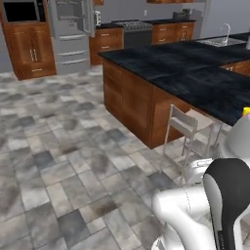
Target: Gather the cucumber and broccoli from the fridge and place them on a tray on the dining counter. Then gather the chicken drumstick and fish from the fridge and place them on the other tray.
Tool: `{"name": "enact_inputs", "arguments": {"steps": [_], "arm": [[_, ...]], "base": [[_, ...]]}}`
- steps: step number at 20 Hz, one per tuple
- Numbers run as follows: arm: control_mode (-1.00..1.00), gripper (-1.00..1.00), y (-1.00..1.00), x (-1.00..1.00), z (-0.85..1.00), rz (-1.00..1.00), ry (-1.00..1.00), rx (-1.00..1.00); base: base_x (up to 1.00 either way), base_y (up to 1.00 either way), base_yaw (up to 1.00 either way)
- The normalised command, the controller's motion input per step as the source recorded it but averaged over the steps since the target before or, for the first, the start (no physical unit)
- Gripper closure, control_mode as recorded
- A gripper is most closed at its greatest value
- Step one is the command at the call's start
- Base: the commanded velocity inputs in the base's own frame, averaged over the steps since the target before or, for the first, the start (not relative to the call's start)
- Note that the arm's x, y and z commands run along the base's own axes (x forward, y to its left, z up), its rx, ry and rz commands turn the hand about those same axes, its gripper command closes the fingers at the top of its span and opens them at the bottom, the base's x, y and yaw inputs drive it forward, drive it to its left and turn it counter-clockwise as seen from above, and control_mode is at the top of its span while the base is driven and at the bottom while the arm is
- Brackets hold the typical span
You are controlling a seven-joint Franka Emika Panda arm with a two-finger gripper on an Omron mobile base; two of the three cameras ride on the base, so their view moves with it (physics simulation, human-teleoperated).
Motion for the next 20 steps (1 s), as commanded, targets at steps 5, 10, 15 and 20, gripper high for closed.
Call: {"name": "enact_inputs", "arguments": {"steps": [5, 10, 15, 20], "arm": [[1.00, -1.00, 0.00, 0.00, 0.00, 0.00, 0.00, 0.00], [1.00, -1.00, 0.00, 0.00, 0.00, 0.00, 0.00, 0.00], [1.00, -1.00, 0.00, 0.00, 0.00, 0.00, 0.00, 0.00], [1.00, -1.00, 0.00, 0.00, 0.00, 0.00, 0.00, 0.00]], "base": [[1.00, 0.65, -0.28], [1.00, 0.71, -0.27], [1.00, 0.73, -0.25], [1.00, 0.79, -0.23]]}}
